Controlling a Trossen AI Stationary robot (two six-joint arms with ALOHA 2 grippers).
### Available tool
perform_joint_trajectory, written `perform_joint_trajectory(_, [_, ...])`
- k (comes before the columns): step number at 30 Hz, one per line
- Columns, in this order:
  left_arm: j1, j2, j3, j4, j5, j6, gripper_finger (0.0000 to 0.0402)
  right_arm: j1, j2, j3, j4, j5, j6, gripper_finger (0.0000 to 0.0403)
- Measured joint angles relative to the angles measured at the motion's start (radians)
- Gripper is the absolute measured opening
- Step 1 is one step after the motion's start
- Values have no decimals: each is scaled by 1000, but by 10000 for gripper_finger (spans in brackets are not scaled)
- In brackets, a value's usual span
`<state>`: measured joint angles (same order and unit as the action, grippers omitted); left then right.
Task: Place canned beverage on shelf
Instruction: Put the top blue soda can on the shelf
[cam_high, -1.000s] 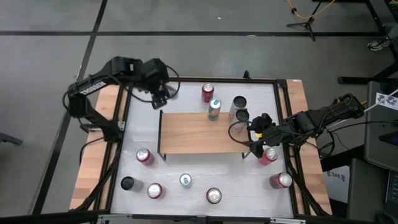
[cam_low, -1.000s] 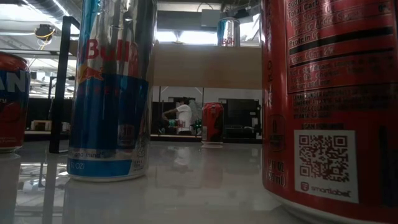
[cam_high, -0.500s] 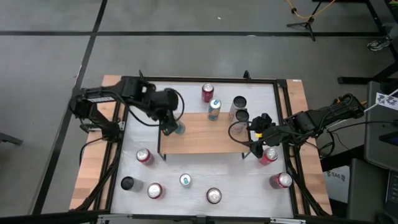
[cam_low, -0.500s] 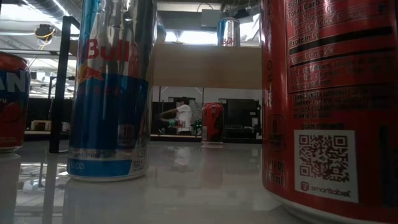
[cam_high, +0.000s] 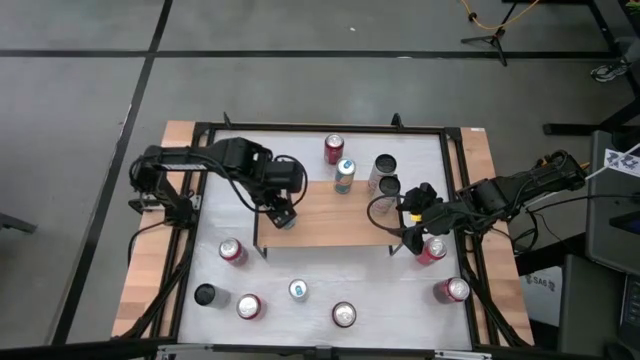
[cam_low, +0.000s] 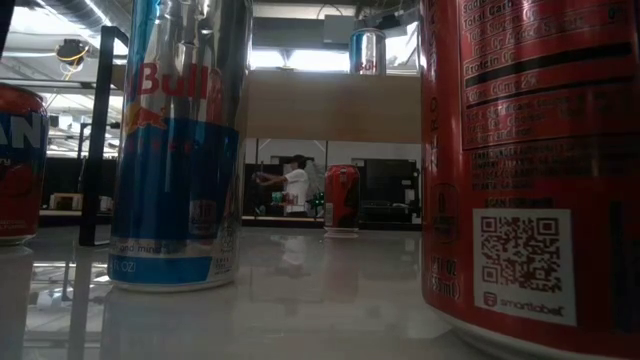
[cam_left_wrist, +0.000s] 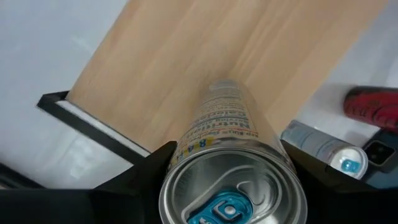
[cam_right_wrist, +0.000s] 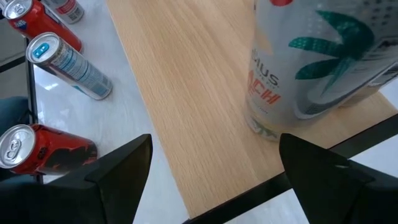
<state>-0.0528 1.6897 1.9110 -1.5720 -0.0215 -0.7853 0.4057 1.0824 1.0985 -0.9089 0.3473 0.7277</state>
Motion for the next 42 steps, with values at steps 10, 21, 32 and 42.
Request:
perform_joint_trajectory(10, [0, 0, 0, 1, -40, -27, 219, 0, 0, 0, 0, 0, 0, 342])
perform_joint_trajectory(21, [0, -1, 0, 1, -38, -25, 245, 0, 0, 0, 0, 1, 0, 342])
perform_joint_trajectory(32, [0, -1, 0, 2, -42, -25, 250, 0, 0, 0, 0, 0, 0, 342])
perform_joint_trajectory(42, [0, -1, 0, 20, -43, -25, 251, 0, 0, 0, 0, 0, 0, 342])
